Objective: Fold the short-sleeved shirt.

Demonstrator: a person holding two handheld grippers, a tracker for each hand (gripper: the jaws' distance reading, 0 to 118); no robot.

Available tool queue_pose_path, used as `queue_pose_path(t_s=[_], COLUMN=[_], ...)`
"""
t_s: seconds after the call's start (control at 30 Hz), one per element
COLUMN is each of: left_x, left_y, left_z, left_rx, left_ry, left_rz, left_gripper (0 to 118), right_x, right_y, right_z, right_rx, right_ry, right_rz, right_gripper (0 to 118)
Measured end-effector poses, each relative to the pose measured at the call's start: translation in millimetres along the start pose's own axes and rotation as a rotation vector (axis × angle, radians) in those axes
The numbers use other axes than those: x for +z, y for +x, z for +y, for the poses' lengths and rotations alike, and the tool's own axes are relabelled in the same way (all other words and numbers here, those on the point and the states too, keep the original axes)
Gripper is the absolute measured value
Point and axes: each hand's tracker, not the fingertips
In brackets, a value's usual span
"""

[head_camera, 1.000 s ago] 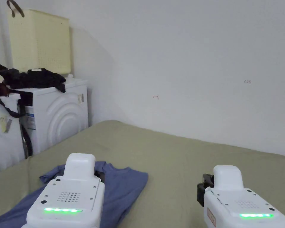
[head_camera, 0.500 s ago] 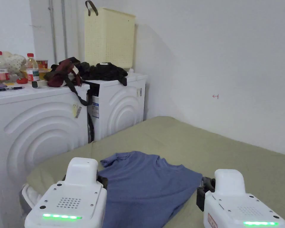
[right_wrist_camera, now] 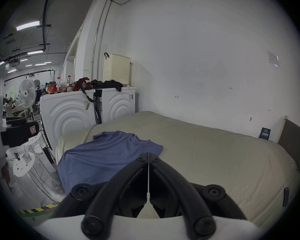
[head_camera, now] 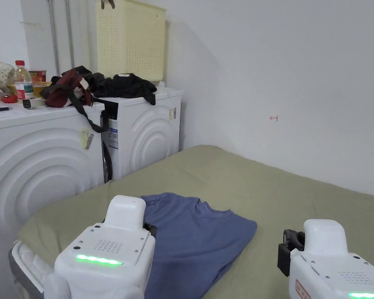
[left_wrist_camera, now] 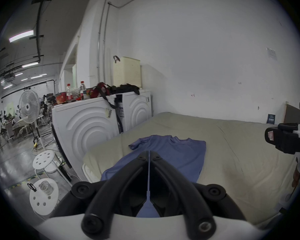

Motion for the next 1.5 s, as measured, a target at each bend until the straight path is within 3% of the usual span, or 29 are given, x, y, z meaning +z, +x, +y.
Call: queue_pose_path(t_s=[0.07,0.13,0.17,0.23,0.37,0.6,0.77,0.8,0.83,0.9,0.93,0.97,1.0,1.1,1.23,1.4,1.5], left_x=[-25.5,-53.4,-72.9,-109.4,-196.3,-363.8,-420.0,-425.5,-429.0,-439.2,-437.2,-434.8,-430.8,-420.2,-391.7,-368.3,-337.3], left_y=[6.3,10.5,12.3,20.8,48.0,101.5,136.2,141.5,147.3,153.4,157.2,160.6,160.6,165.9,159.2,173.3,215.4], left_z=[10.5,21.2,27.4,32.9,31.5,4.2,-34.4,-41.3,-47.1,-50.7,-51.6,-51.7,-46.1,-41.0,-29.0,25.6,55.1], left_rx=[0.007,0.04,0.051,0.068,-0.037,-0.233,-0.139,-0.136,-0.134,-0.169,-0.208,-0.228,-0.211,-0.265,-0.231,-0.216,-0.322], left_ry=[-0.024,-0.048,-0.09,-0.118,-0.228,-0.654,-0.809,-0.807,-0.817,-0.836,-0.844,-0.839,-0.833,-0.789,-0.759,-0.656,-0.59], left_rz=[-0.032,-0.083,-0.119,-0.179,-0.227,-0.386,-0.368,-0.369,-0.356,-0.337,-0.321,-0.317,-0.343,-0.343,-0.371,-0.523,-0.625], left_gripper=[10,86,117,118,118,118,118,118,109,61,48,25,10,6,6,6,6], right_x=[-1.3,-3.1,-4.5,-8.8,-23.2,-52.9,-66.8,-68.0,-68.7,-68.6,-68.7,-68.1,-67.2,-64.6,-49.3,-18.6,1.8], right_y=[11.5,22.1,28.4,40.3,65.8,108.6,133.1,135.7,137.6,139.4,138.7,138.7,138.8,135.6,133.7,147.8,162.5], right_z=[-0.7,-2.3,-3.2,-5.7,-14.8,-39.6,-54.5,-56.4,-58.4,-62.2,-63.4,-65.0,-66.6,-71.5,-71.2,-61.6,-54.0], right_rx=[-0.003,-0.005,-0.01,-0.018,-0.04,-0.06,-0.167,-0.177,-0.174,-0.162,-0.152,-0.149,-0.151,-0.163,-0.188,-0.199,-0.229], right_ry=[-0.009,-0.014,-0.018,-0.03,-0.065,-0.18,-0.233,-0.241,-0.247,-0.26,-0.266,-0.268,-0.269,-0.276,-0.282,-0.248,-0.21], right_rz=[-0.019,-0.036,-0.043,-0.054,-0.076,-0.107,-0.092,-0.093,-0.095,-0.099,-0.1,-0.099,-0.096,-0.092,-0.078,-0.111,-0.163], right_gripper=[4,4,4,4,4,4,4,4,4,4,4,4,4,4,4,4,4])
